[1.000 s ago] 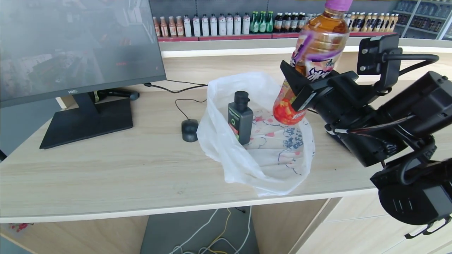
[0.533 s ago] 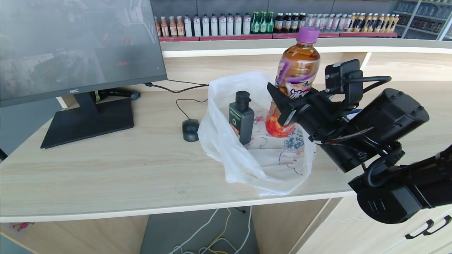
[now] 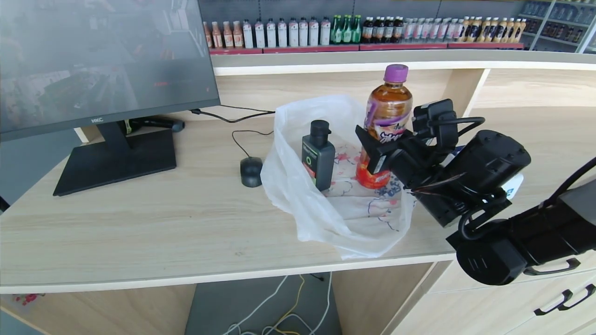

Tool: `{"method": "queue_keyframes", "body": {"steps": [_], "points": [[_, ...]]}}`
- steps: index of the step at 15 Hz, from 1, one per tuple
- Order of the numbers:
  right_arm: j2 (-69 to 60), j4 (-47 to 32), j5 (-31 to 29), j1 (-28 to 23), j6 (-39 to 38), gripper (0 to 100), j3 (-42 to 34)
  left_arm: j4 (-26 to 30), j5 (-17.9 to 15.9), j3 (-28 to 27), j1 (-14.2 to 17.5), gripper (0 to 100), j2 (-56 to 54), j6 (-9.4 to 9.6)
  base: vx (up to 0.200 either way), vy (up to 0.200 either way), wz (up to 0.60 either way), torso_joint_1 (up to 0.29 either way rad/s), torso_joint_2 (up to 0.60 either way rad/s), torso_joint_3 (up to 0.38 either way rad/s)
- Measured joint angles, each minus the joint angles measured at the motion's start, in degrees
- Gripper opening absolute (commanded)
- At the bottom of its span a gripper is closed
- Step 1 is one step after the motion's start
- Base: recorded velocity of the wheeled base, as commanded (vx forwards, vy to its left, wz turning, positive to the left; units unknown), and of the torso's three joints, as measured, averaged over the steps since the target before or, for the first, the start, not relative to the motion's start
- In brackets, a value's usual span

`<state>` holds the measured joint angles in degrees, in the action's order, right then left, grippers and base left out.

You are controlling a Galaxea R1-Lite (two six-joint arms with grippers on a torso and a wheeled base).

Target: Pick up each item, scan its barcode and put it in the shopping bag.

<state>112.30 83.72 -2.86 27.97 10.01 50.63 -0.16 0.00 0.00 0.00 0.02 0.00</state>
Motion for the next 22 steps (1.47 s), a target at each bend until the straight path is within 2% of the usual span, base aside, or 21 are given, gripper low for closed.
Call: {"method": "queue_keyframes", "body": {"steps": [8, 22], "points": [[1.9, -0.1, 0.1, -1.0, -0.1, 0, 2.1, 0.0, 0.0, 0.0, 0.0, 100, 0.0, 0.00, 0.000, 0.000, 0.00, 0.000, 0.00, 0.000], [2.3, 0.6, 0.1, -0.9, -0.8, 0, -1.3, 0.0, 0.0, 0.0, 0.0, 100, 0.0, 0.02, 0.000, 0.000, 0.00, 0.000, 0.00, 0.000]]}}
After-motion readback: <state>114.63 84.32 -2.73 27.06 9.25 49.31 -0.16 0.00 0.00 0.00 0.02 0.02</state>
